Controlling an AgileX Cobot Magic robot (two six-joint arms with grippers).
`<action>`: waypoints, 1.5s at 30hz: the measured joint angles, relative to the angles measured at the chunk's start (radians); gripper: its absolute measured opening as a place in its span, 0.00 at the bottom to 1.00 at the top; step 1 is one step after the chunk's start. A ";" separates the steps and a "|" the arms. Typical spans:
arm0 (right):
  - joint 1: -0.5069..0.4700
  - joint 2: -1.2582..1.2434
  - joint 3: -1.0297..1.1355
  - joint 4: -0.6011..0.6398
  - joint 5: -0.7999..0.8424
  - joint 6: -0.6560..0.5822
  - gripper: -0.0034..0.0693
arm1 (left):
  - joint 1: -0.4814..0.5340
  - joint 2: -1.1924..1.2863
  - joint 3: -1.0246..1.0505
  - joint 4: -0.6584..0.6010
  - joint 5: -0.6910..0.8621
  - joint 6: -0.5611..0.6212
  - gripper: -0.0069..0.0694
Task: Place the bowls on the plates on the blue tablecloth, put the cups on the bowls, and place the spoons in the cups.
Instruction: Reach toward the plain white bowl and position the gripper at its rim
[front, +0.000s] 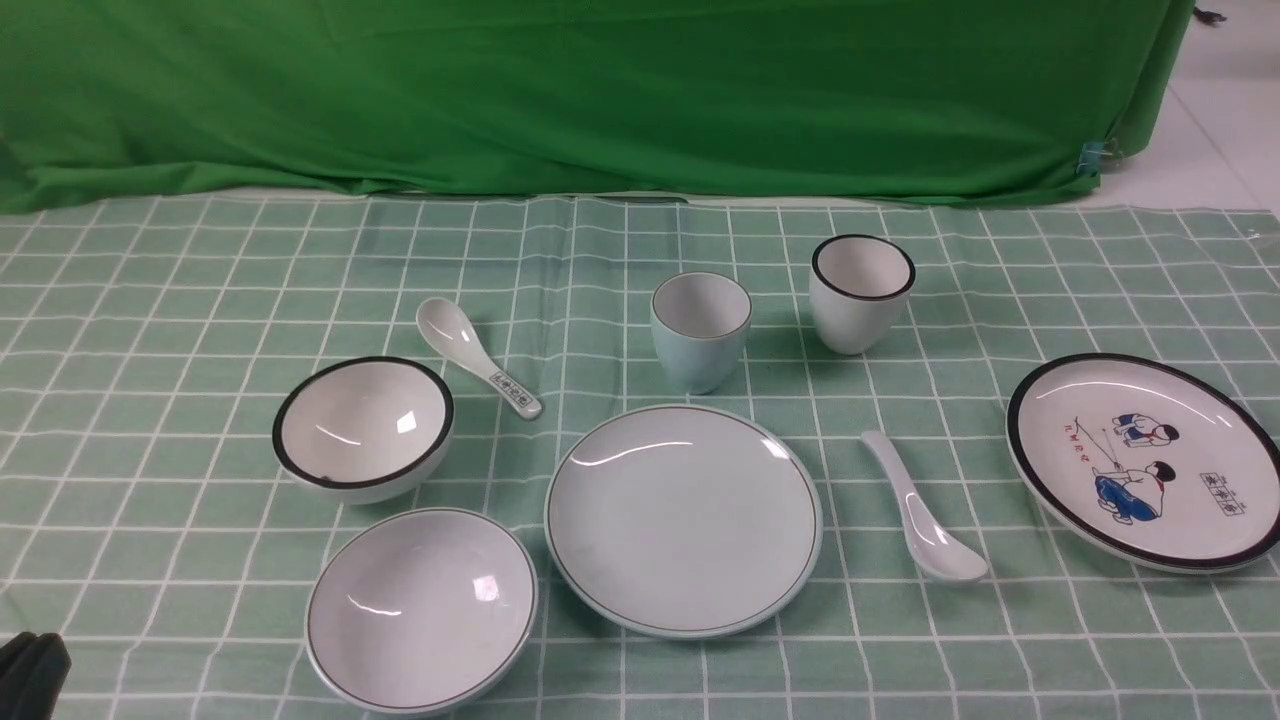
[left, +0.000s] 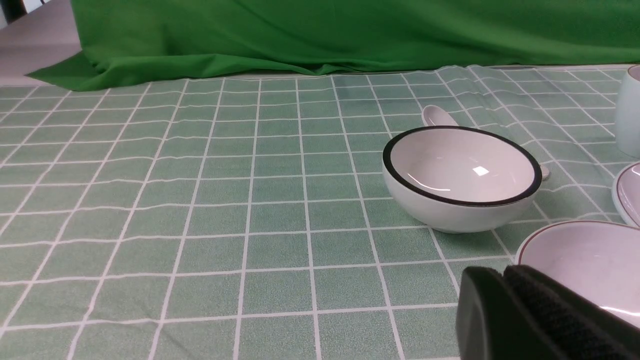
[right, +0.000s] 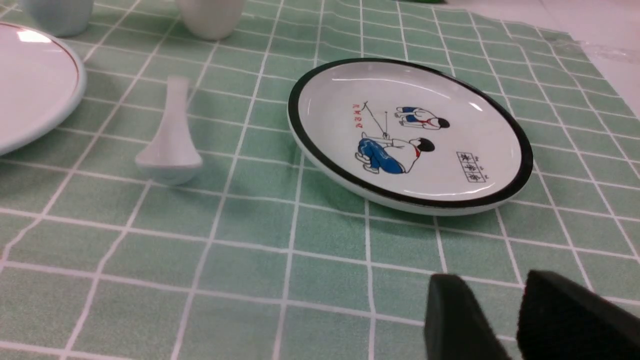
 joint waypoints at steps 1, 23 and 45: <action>0.000 0.000 0.000 0.000 0.000 0.000 0.38 | 0.000 0.000 0.000 0.000 0.000 0.000 0.11; 0.005 0.000 0.000 0.127 -0.193 0.293 0.38 | 0.000 0.002 -0.117 -0.285 -0.544 -0.481 0.11; 0.169 0.351 -0.549 0.173 0.335 0.299 0.09 | -0.169 1.272 -0.881 -0.053 0.620 -0.238 0.09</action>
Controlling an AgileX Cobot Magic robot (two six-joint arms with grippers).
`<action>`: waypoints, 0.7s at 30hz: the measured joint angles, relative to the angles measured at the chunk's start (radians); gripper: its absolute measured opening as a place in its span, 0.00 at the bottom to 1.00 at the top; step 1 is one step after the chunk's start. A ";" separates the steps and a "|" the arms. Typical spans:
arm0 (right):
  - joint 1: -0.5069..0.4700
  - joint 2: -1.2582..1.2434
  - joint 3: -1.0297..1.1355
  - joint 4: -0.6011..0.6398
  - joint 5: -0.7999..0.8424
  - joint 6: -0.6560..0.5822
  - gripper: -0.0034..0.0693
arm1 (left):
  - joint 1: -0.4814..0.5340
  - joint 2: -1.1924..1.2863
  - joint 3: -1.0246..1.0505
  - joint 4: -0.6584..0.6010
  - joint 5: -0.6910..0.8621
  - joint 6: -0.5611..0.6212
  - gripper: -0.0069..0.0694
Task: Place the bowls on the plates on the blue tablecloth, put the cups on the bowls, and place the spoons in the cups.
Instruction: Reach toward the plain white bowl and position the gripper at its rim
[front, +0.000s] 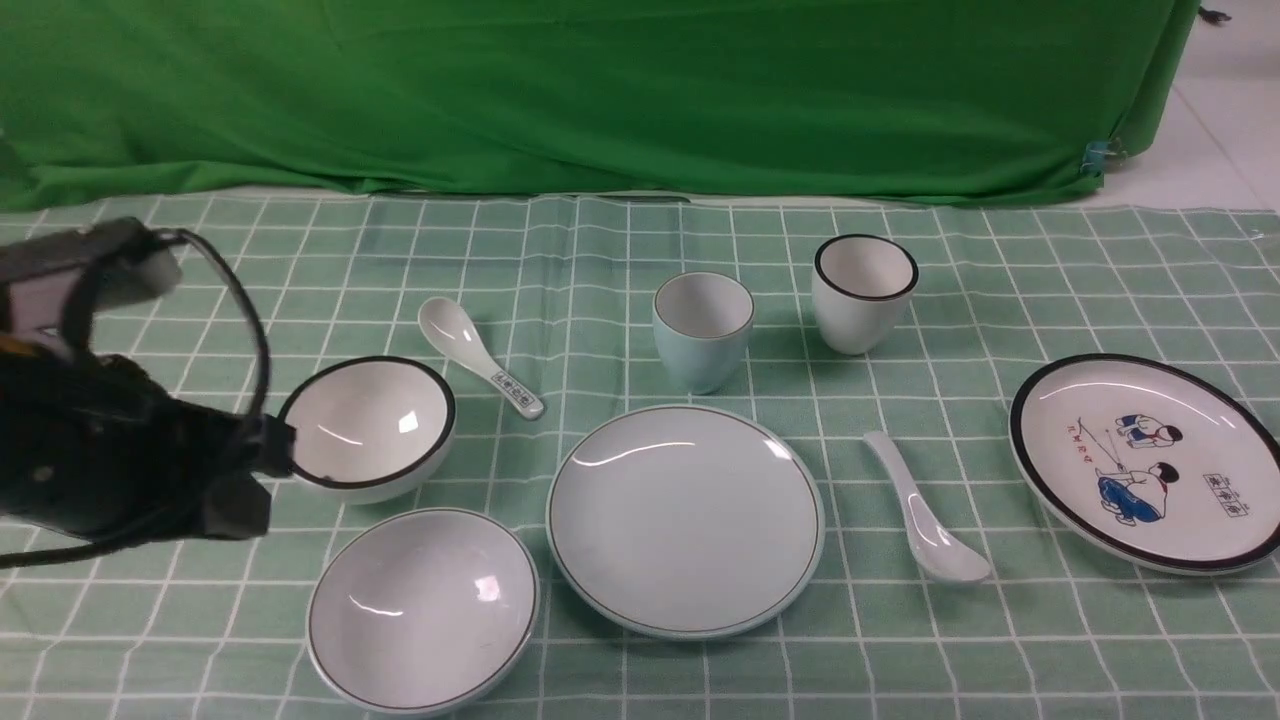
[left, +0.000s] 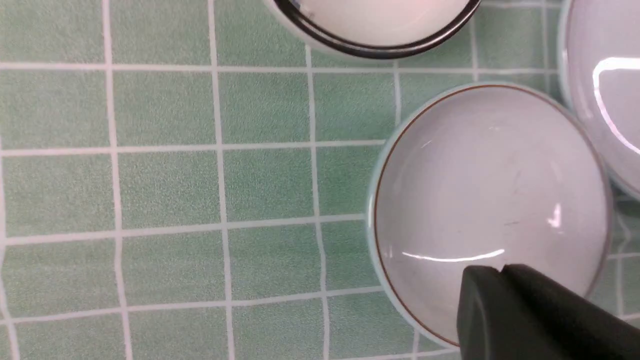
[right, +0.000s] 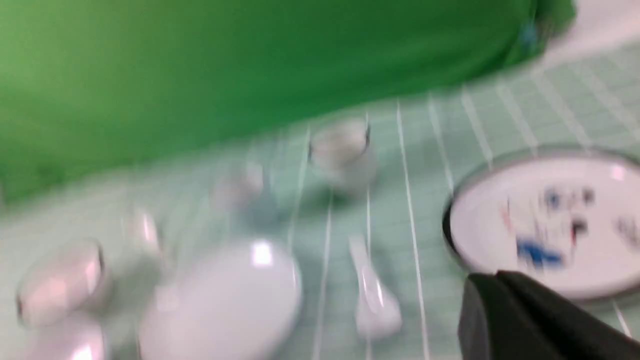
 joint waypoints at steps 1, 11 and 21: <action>0.025 0.076 -0.068 0.000 0.094 -0.044 0.08 | -0.026 0.033 0.001 0.044 -0.011 -0.049 0.09; 0.164 0.433 -0.323 0.004 0.318 -0.203 0.08 | -0.084 0.204 0.002 0.164 -0.152 -0.121 0.23; 0.190 0.446 -0.323 0.007 0.244 -0.203 0.09 | -0.084 0.329 0.002 0.167 -0.205 -0.124 0.63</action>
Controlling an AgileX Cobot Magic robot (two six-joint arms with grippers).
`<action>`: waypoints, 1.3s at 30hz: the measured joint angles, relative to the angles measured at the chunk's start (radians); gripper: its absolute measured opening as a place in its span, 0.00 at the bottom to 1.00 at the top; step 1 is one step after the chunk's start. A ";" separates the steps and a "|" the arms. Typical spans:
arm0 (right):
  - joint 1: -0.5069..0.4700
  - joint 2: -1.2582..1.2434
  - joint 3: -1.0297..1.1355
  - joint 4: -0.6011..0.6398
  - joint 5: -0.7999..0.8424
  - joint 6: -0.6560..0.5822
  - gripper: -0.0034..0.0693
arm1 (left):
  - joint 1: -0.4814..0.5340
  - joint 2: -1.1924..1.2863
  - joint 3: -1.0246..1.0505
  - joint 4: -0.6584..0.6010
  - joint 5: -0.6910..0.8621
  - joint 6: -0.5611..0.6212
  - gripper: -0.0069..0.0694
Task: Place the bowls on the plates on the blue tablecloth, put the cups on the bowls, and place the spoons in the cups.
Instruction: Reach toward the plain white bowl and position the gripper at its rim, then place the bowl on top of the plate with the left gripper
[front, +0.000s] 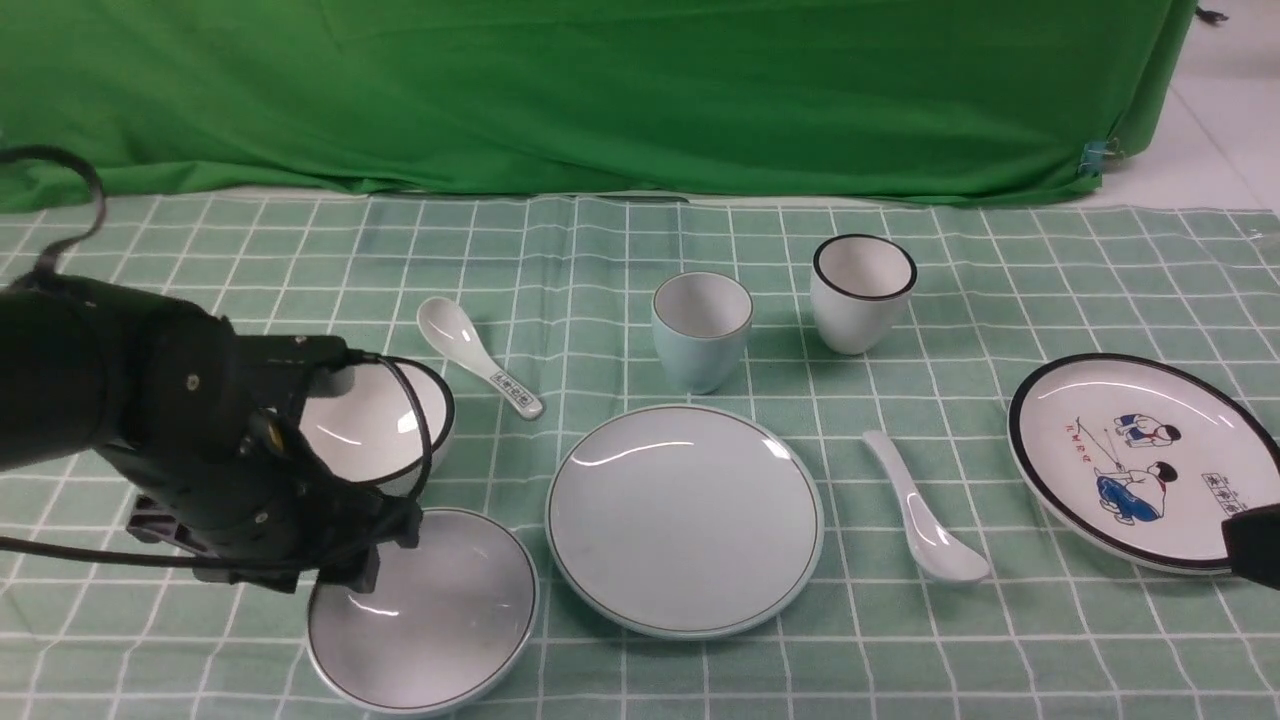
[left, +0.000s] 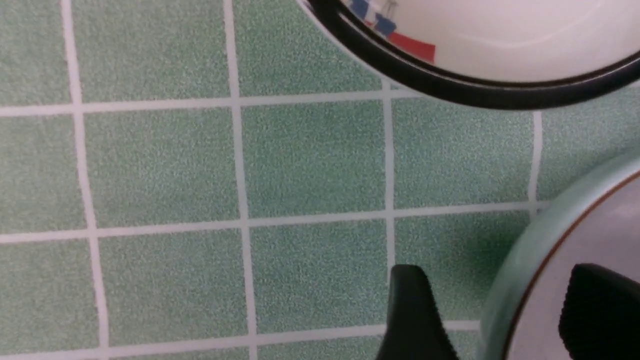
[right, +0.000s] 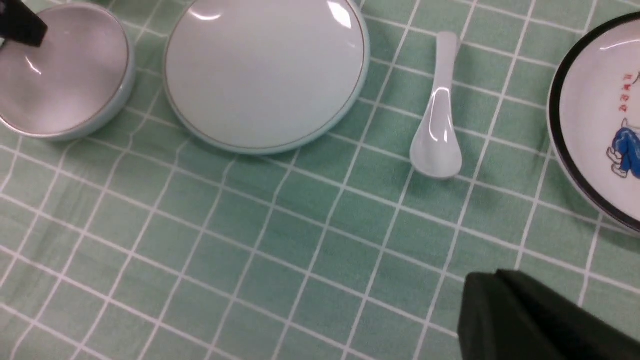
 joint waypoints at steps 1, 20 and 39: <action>0.000 0.000 0.000 0.000 -0.005 0.000 0.10 | 0.000 0.018 0.000 -0.003 -0.001 0.000 0.65; 0.000 0.000 0.000 0.001 -0.009 0.000 0.12 | -0.002 -0.222 -0.057 -0.288 0.094 0.215 0.12; 0.000 0.000 0.000 0.001 -0.009 0.000 0.14 | -0.180 0.284 -0.469 -0.347 0.052 0.207 0.12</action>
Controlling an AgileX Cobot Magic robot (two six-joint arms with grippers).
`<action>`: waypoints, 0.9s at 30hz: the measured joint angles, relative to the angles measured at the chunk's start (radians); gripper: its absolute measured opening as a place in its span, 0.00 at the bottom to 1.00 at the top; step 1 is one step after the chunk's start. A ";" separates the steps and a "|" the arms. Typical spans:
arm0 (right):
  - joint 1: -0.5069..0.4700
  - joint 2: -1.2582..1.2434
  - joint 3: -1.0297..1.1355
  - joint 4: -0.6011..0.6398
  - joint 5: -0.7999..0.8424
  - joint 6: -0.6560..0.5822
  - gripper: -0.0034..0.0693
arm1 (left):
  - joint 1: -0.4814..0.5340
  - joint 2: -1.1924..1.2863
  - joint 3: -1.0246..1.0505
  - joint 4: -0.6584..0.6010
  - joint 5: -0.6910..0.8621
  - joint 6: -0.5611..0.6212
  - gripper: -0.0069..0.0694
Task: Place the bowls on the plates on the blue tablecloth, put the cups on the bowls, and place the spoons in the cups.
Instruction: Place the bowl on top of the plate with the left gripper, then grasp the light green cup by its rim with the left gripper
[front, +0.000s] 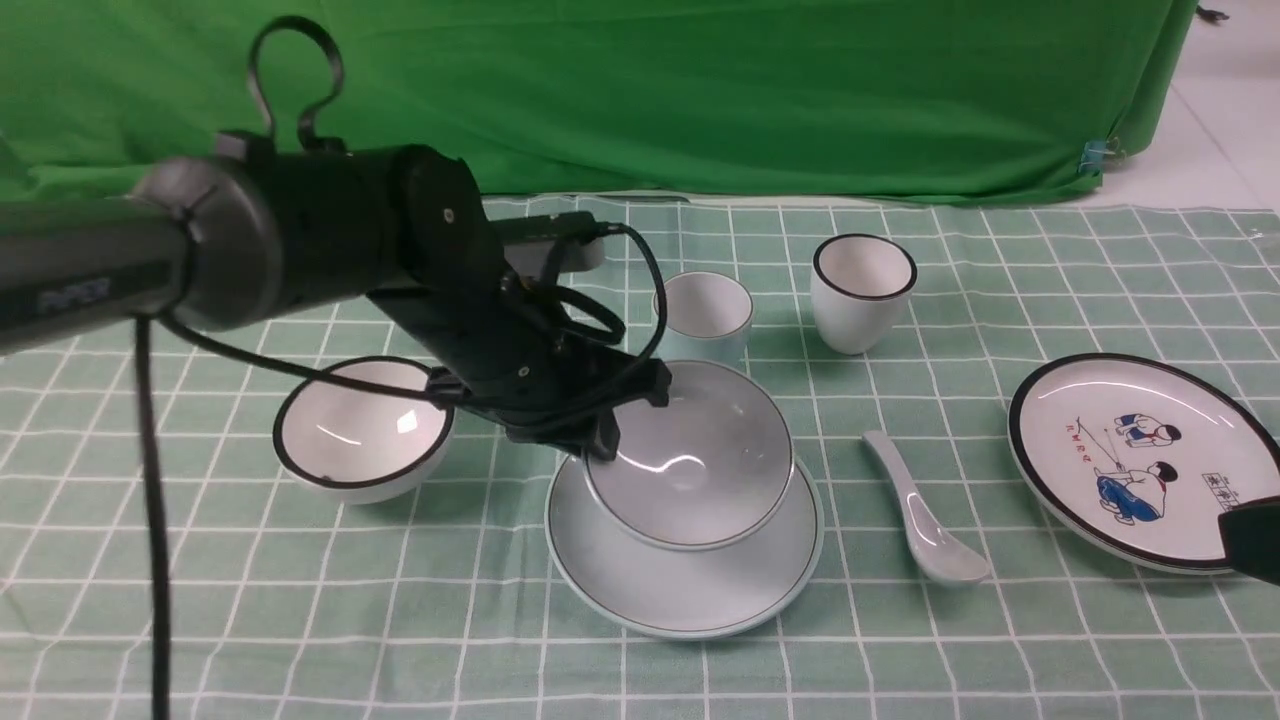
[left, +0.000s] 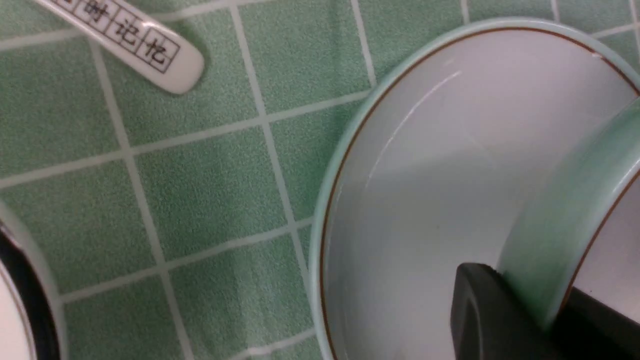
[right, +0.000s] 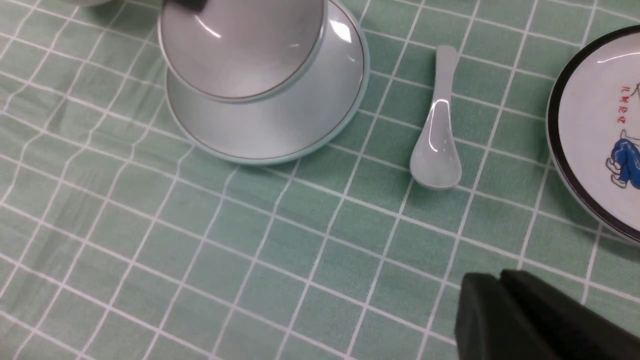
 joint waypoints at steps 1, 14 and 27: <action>0.000 0.000 0.000 0.000 0.001 0.000 0.14 | 0.000 0.012 -0.003 0.001 0.005 -0.001 0.12; 0.000 0.000 0.000 0.000 0.002 -0.002 0.14 | 0.000 0.030 -0.052 0.018 0.055 -0.003 0.52; 0.000 0.000 0.000 -0.001 0.003 -0.004 0.15 | 0.000 0.170 -0.466 0.098 -0.041 -0.049 0.64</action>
